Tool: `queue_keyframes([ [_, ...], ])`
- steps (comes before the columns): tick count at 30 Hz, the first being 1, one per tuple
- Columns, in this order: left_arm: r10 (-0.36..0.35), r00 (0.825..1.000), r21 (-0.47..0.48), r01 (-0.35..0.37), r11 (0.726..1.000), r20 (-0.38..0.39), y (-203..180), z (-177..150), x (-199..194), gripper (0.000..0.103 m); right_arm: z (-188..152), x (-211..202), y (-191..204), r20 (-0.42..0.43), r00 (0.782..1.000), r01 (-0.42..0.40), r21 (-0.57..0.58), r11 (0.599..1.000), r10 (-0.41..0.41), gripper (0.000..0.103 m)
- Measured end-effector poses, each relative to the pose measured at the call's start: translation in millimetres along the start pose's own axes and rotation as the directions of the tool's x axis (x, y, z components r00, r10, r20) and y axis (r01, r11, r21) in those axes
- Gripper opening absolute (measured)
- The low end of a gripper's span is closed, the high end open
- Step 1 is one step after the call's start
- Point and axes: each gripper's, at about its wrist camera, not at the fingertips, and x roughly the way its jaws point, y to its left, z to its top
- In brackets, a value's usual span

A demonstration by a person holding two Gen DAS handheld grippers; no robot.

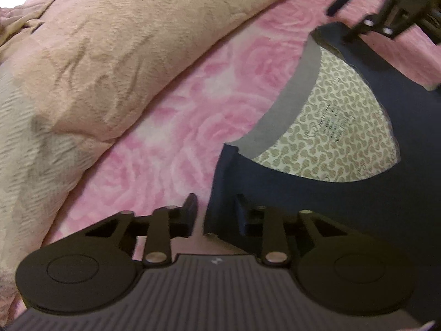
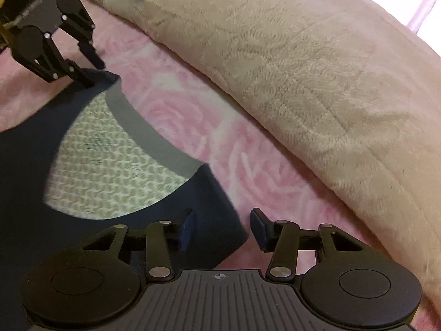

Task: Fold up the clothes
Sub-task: 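Move both grippers to the shoulder straps beside the vest neckline, then grasp one vest shoulder strap with each gripper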

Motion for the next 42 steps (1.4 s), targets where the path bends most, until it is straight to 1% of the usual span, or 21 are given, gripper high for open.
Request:
queue_keyframes([
  [3, 0.019, 1.0, 0.032, -0.019, 0.999, 0.001, -6.3, 3.2, 3.5, 0.018, 2.6, 14.7, -5.0, -0.032, 0.999, -0.011, -0.041, 0.999, 0.01, 0.049],
  [4, 0.021, 1.0, 0.028, -0.021, 0.999, 0.003, -6.7, 3.3, 4.3, 0.017, 3.2, 19.7, -7.0, -0.045, 0.999, -0.016, -0.053, 0.998, 0.014, 0.049],
  [5, 0.022, 1.0, 0.023, -0.023, 0.999, 0.005, -7.1, 3.4, 5.0, 0.017, 3.0, 21.4, -9.7, -0.046, 0.999, -0.028, -0.038, 0.999, 0.026, 0.048],
  [6, 0.024, 1.0, 0.017, -0.024, 1.0, 0.007, -7.4, 3.5, 5.8, 0.015, 2.7, 23.1, -12.4, -0.047, 0.998, -0.04, -0.023, 0.999, 0.039, 0.033],
  [7, 0.024, 1.0, 0.012, -0.024, 1.0, 0.011, -7.6, 2.4, 5.4, 0.012, 2.7, 23.4, -13.8, -0.045, 0.997, -0.065, -0.007, 0.998, 0.065, 0.019],
  [8, 0.024, 1.0, 0.008, -0.024, 1.0, 0.018, -8.8, 1.0, 4.8, 0.009, 2.4, 21.9, -10.2, -0.043, 0.997, -0.059, -0.015, 0.998, 0.058, 0.014],
  [9, 0.026, 0.999, 0.003, -0.026, 1.0, 0.024, -9.9, 0.1, 3.0, 0.004, 2.1, 20.4, -6.4, -0.042, 0.998, -0.051, -0.024, 0.998, 0.05, 0.007],
  [10, 0.028, 0.999, -0.002, -0.028, 1.0, 0.031, -11.0, -0.8, 1.0, 0.002, 1.8, 18.8, -2.7, -0.041, 0.998, -0.044, -0.032, 0.999, 0.043, 0.003],
  [12, 0.042, 0.998, -0.013, -0.042, 0.999, 0.048, -12.8, -2.3, -7.7, 0.001, 0.7, 10.8, 7.6, -0.021, 1.0, 0.006, -0.056, 0.998, -0.007, 0.001],
  [16, 0.076, 0.993, -0.006, -0.076, 0.997, 0.093, -22.2, -7.6, -38.6, 0.001, -6.7, -23.9, 20.9, 0.057, 0.995, 0.08, -0.034, 0.996, -0.078, 0.001],
  [18, 0.084, 0.99, 0.001, -0.085, 0.996, 0.116, -30.7, -11.2, -60.4, 0.001, -11.2, -46.0, 29.4, 0.09, 0.992, 0.09, -0.024, 0.996, -0.087, 0.001],
  [20, 0.075, 0.987, 0.012, -0.078, 0.997, 0.145, -42.8, -18.7, -88.2, 0.001, -17.3, -70.4, 40.4, 0.122, 0.989, 0.089, -0.016, 0.996, -0.087, 0.001],
  [22, 0.045, 0.984, 0.047, -0.054, 0.997, 0.173, -64.2, -30.6, -117.4, 0.001, -27.8, -102.1, 59.7, 0.157, 0.985, 0.073, -0.029, 0.997, -0.068, 0.001],
  [25, 0.003, 0.979, 0.098, -0.023, 0.995, 0.204, -100.3, -50.3, -159.9, 0.001, -48.6, -138.8, 105.7, 0.178, 0.982, 0.087, -0.13, 0.988, -0.063, 0.001],
  [26, -0.007, 0.979, 0.109, -0.016, 0.994, 0.203, -116.8, -58.8, -173.2, 0.001, -55.5, -151.0, 121.0, 0.185, 0.981, 0.092, -0.163, 0.982, -0.061, 0.001],
  [30, -0.029, 0.982, 0.16, -0.002, 0.987, 0.188, -193.6, -99.0, -216.4, 0.001, -104.5, -196.7, 184.3, 0.181, 0.983, 0.071, -0.238, 0.969, -0.027, 0.001],
  [33, -0.038, 0.988, 0.224, 0.003, 0.975, 0.15, -256.8, -132.3, -230.7, 0.0, -154.2, -220.9, 235.8, 0.147, 0.989, 0.028, -0.26, 0.965, 0.011, 0.001],
  [36, -0.051, 0.992, 0.278, 0.017, 0.96, 0.116, -318.2, -165.0, -234.9, 0.0, -200.4, -232.1, 286.1, 0.087, 0.996, -0.006, -0.283, 0.959, 0.032, 0.001],
  [38, -0.061, 0.993, 0.27, 0.03, 0.962, 0.105, -348.2, -185.3, -233.3, 0.0, -227.0, -232.6, 314.1, 0.046, 0.998, -0.019, -0.266, 0.964, 0.032, 0.001],
  [40, -0.066, 0.992, 0.278, 0.035, 0.96, 0.105, -373.3, -204.1, -231.4, 0.0, -248.2, -233.0, 341.0, 0.014, 1.0, -0.015, -0.247, 0.969, 0.019, 0.0],
  [42, -0.059, 0.991, 0.308, 0.018, 0.951, 0.122, -393.8, -222.6, -230.0, 0.0, -261.9, -232.6, 363.4, -0.003, 1.0, 0.009, -0.242, 0.97, -0.01, 0.0],
])
